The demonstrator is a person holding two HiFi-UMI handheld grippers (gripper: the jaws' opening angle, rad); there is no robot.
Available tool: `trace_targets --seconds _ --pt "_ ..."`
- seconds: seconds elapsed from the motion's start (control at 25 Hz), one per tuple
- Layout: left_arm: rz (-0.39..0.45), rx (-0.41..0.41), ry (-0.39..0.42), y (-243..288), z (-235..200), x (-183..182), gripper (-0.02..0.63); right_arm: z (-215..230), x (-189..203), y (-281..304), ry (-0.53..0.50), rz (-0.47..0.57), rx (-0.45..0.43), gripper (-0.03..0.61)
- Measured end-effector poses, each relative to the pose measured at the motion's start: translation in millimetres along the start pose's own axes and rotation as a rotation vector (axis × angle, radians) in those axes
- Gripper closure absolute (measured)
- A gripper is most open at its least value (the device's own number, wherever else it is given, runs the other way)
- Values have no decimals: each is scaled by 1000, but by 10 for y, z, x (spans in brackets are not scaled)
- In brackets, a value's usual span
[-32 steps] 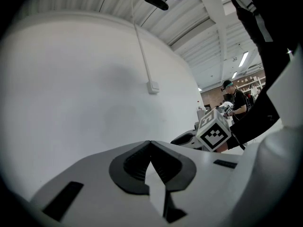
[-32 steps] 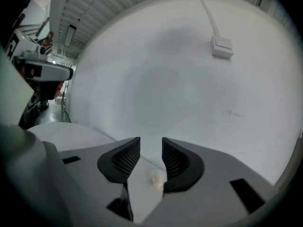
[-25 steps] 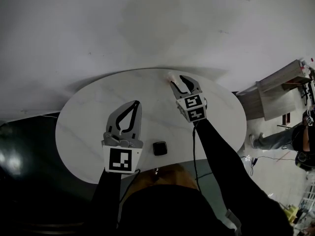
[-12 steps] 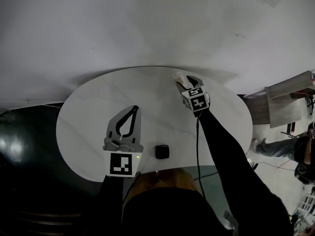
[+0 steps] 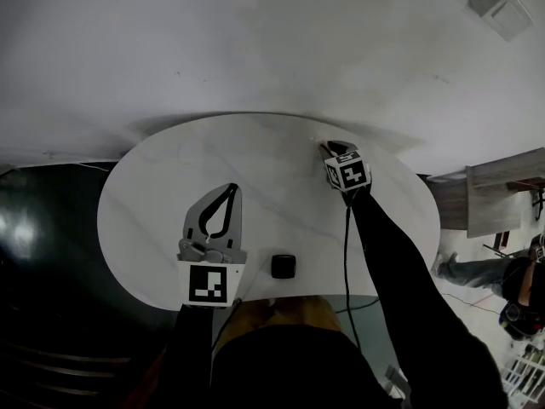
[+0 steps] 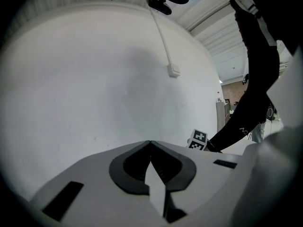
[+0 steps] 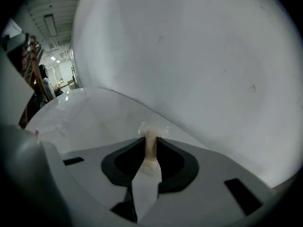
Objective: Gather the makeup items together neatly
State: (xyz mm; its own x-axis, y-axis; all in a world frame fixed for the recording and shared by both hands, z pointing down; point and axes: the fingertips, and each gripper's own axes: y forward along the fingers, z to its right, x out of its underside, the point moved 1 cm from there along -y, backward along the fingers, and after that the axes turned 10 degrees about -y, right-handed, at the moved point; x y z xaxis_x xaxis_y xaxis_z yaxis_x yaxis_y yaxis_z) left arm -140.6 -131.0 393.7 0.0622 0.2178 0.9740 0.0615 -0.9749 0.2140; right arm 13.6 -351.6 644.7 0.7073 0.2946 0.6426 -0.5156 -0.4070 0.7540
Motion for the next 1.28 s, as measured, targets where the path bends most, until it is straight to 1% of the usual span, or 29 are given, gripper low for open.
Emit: trace_targets --seconds 0.08,0.28,0.52,0.72,0.92,1.16,1.28 --pt "5 -3 0 25 -15 -7 600 -35 -64 -41 -21 19 3 489" --pt "30 17 -8 70 62 -81 600 -173 -294 -271 -7 103 2 489" --pt "57 42 -20 125 179 -148 600 -454 -477 -596 79 187 -14 488" --pt "81 54 -26 153 220 -209 600 -687 -523 -831 189 236 -14 480" --pt "64 52 -24 151 229 -197 600 -994 -382 -891 249 222 -31 474" --pt "58 39 -42 140 202 -153 600 -1287 -167 -855 276 174 -24 465" --pt "47 22 -45 121 138 -120 600 -1428 -99 -824 270 153 -28 462"
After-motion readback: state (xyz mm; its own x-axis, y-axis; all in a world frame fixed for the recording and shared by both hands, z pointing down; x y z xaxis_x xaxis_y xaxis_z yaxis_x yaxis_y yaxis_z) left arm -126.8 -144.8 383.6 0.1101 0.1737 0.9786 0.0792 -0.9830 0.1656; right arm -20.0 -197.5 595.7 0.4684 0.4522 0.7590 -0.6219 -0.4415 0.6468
